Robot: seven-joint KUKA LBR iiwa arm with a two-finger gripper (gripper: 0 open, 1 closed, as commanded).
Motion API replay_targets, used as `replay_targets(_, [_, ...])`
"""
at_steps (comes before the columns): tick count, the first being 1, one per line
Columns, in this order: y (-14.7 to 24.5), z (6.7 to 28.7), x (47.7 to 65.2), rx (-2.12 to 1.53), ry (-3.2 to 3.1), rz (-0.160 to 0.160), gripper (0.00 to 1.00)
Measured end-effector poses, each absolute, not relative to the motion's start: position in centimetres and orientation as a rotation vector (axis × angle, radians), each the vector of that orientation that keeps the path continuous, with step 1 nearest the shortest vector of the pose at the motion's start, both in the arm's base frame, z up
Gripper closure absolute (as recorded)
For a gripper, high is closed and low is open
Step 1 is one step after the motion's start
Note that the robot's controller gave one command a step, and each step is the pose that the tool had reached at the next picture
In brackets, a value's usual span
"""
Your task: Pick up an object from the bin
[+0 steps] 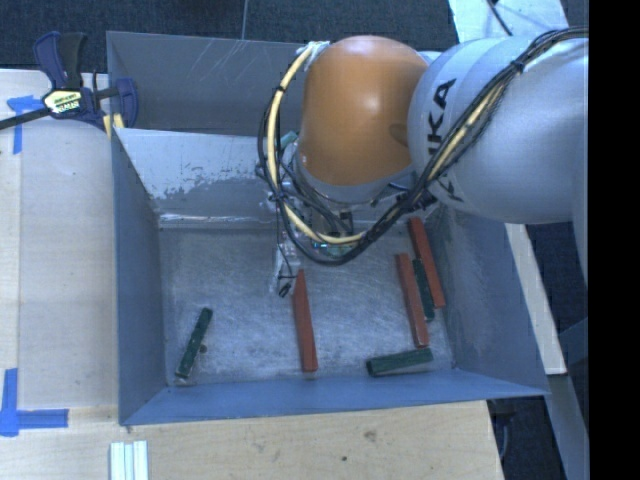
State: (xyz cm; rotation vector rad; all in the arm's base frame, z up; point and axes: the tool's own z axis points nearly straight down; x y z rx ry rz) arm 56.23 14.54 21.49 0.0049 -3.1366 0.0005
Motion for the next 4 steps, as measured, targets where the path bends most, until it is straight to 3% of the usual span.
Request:
replay_targets(1, [11.0, 12.5, 54.7, 0.213, -3.129, 0.003, 0.00])
replay_targets(2, [3.8, 18.8, 55.5, 0.473, -3.114, 0.004, 0.00])
replay_targets(3, [6.3, 6.9, 49.1, 1.026, -2.972, -0.002, 0.00])
replay_targets(4, [6.3, 7.1, 49.2, 1.021, -2.977, -0.002, 1.00])
